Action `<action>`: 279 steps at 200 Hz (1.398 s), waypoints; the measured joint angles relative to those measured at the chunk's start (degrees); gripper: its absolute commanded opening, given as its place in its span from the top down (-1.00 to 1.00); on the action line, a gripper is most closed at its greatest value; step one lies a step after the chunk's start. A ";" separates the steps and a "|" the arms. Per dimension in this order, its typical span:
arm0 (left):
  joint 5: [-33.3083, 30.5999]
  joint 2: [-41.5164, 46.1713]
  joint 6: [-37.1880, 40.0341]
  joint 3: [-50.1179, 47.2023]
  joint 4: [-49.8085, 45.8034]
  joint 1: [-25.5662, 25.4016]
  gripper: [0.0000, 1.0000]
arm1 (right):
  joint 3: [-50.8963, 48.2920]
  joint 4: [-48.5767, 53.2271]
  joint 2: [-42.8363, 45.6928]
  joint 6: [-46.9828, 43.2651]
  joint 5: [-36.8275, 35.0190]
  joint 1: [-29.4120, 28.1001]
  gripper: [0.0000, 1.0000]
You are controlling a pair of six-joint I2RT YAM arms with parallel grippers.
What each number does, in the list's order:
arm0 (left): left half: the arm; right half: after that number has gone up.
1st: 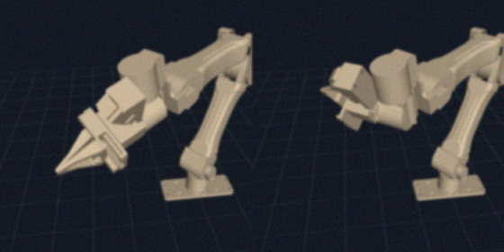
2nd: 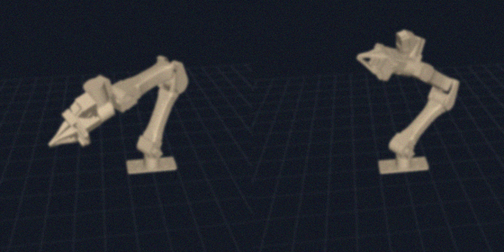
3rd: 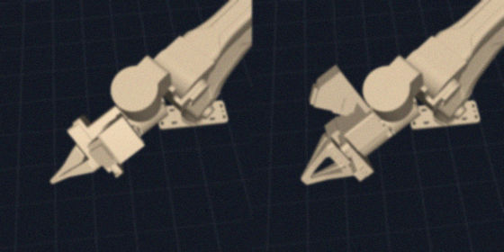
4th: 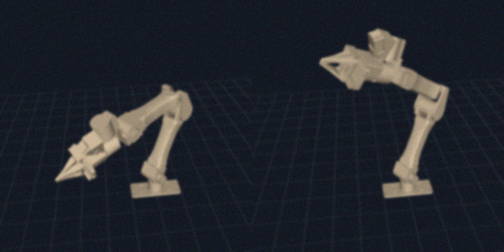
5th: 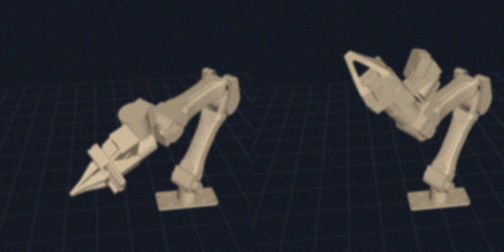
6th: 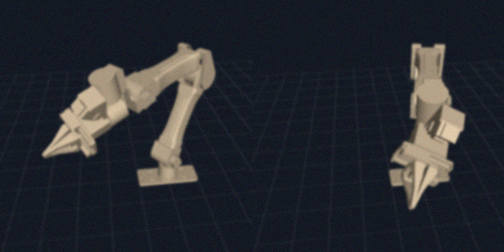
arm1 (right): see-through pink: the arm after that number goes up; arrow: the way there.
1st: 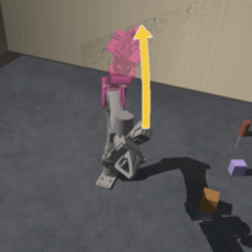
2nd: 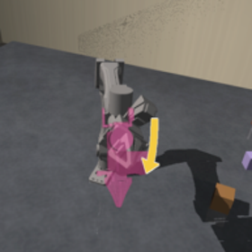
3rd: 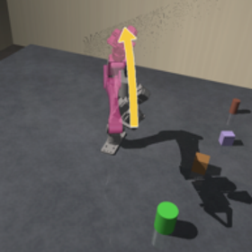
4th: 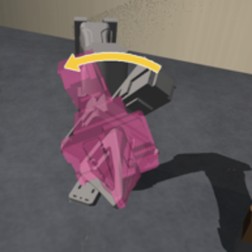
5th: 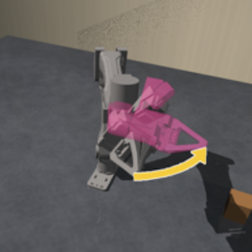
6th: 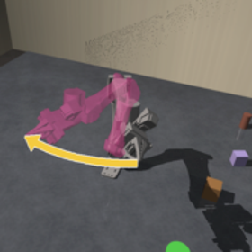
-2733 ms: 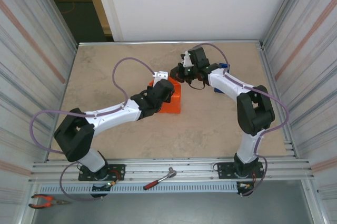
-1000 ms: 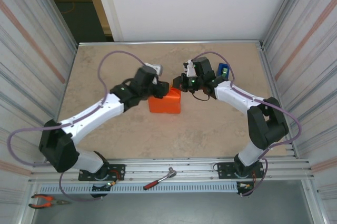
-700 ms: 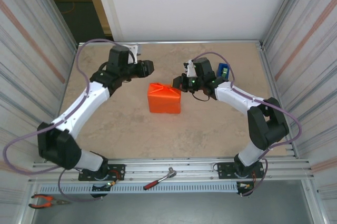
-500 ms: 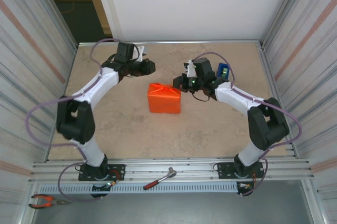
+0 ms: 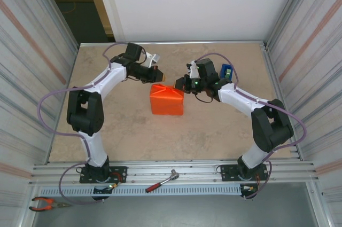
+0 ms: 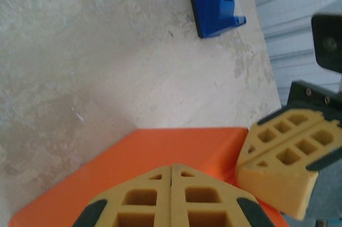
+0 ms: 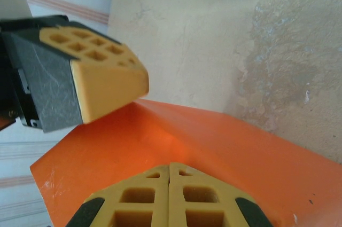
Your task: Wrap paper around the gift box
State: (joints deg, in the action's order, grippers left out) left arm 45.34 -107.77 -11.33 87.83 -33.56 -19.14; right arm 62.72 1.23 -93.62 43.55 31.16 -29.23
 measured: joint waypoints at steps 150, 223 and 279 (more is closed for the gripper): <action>3.08 3.08 7.17 -1.29 -7.39 -0.57 1.00 | -0.42 -0.26 0.24 1.01 -0.26 0.00 1.00; 2.12 6.25 9.07 -2.78 -9.60 -2.01 1.00 | -0.72 -0.76 0.35 1.01 -0.31 0.00 1.00; -0.07 7.28 9.99 -5.49 -10.03 -2.40 1.00 | -0.72 -0.63 0.42 1.01 -0.50 -0.02 1.00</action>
State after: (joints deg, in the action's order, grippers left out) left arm 45.28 -100.49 -1.34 82.35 -43.59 -21.54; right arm 62.00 0.60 -93.21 44.56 30.65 -29.26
